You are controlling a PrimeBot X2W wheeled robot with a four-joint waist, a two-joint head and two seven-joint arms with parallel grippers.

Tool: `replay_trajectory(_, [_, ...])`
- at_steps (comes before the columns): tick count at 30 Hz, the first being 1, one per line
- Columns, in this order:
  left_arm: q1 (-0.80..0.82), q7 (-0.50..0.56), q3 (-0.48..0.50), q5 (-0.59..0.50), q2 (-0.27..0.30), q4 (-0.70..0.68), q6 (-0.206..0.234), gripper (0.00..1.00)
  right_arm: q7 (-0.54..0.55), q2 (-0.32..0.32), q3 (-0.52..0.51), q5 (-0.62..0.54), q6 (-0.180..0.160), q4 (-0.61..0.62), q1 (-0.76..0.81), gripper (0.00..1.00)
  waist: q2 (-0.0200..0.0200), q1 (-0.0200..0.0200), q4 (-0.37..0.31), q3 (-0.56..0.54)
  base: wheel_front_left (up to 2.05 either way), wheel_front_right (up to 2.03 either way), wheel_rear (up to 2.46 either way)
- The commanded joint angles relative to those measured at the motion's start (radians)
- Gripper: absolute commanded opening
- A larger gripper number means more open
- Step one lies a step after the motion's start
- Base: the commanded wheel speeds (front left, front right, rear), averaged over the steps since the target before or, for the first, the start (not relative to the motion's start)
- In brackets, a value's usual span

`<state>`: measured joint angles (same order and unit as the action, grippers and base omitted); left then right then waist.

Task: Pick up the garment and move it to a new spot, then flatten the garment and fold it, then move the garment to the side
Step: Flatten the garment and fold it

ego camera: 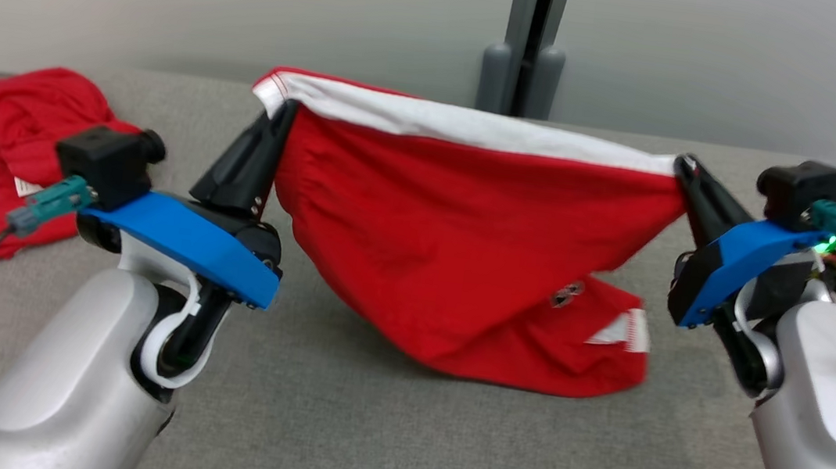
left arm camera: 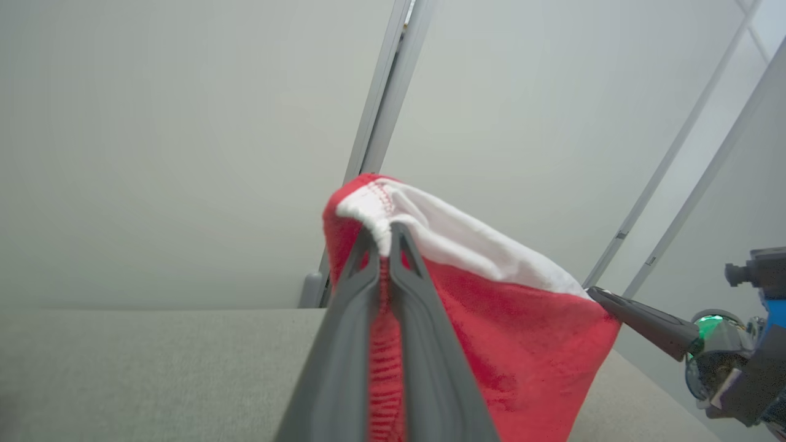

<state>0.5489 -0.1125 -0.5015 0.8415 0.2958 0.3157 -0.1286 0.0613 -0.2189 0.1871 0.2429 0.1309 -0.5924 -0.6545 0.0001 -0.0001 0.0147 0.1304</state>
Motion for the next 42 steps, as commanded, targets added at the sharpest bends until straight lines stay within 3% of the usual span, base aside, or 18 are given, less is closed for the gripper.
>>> replay_trajectory(1, [-0.016, 0.005, 0.012, 0.007, 0.016, -0.047, 0.006, 0.0, -0.002, -0.016, 0.0, 0.015, 0.0, 0.043, 0.019, 0.0, -0.0001, 0.0001, -0.034, -0.047, 0.0, 0.0, 0.0])
replay_trajectory(12, [-0.071, 0.129, 0.065, 0.029, 0.131, -0.499, 0.123, 0.0, 0.097, -0.037, -0.103, 0.019, 0.0, 0.585, 0.132, 0.0, -0.0001, 0.0001, -0.103, -0.154, 0.0, 0.0, 0.0])
replay_trajectory(16, [-0.078, 0.164, 0.086, 0.03, 0.163, -0.61, 0.158, 0.0, 0.158, -0.025, -0.148, 0.01, 0.0, 0.761, 0.178, 0.0, -0.0001, 0.0001, -0.116, -0.148, 0.0, 0.0, 0.0])
replay_trajectory(20, [-0.071, 0.19, 0.099, 0.031, 0.181, -0.655, 0.184, 0.0, 0.215, -0.013, -0.176, 0.004, 0.0, 0.859, 0.208, 0.0, -0.0001, 0.0001, -0.128, -0.125, 0.0, 0.0, 0.0])
replay_trajectory(25, [-0.024, 0.218, 0.09, 0.026, 0.188, -0.627, 0.181, 0.0, 0.243, 0.002, -0.189, 0.011, 0.0, 0.836, 0.197, 0.0, -0.0001, 0.0001, -0.137, -0.051, 0.0, 0.0, 0.0])
replay_trajectory(30, [0.1, 0.242, 0.079, 0.019, 0.164, -0.531, 0.156, 0.0, 0.213, 0.022, -0.202, 0.003, 0.0, 0.697, 0.077, 0.0, -0.0001, 0.0001, -0.145, 0.042, 0.0, 0.0, 0.0])
replay_trajectory(34, [0.248, 0.24, 0.058, -0.013, 0.117, -0.403, 0.132, 0.0, 0.16, 0.022, -0.229, -0.038, 0.0, 0.571, -0.087, 0.0, -0.0001, 0.0001, -0.148, 0.099, 0.0, 0.0, 0.0])
replay_trajectory(42, [0.472, 0.088, 0.078, -0.063, -0.002, -0.201, 0.099, 0.0, -0.006, 0.047, -0.31, -0.143, 0.0, 0.444, -0.33, 0.0, -0.0001, 0.0001, -0.155, 0.201, 0.0, 0.0, 0.0])
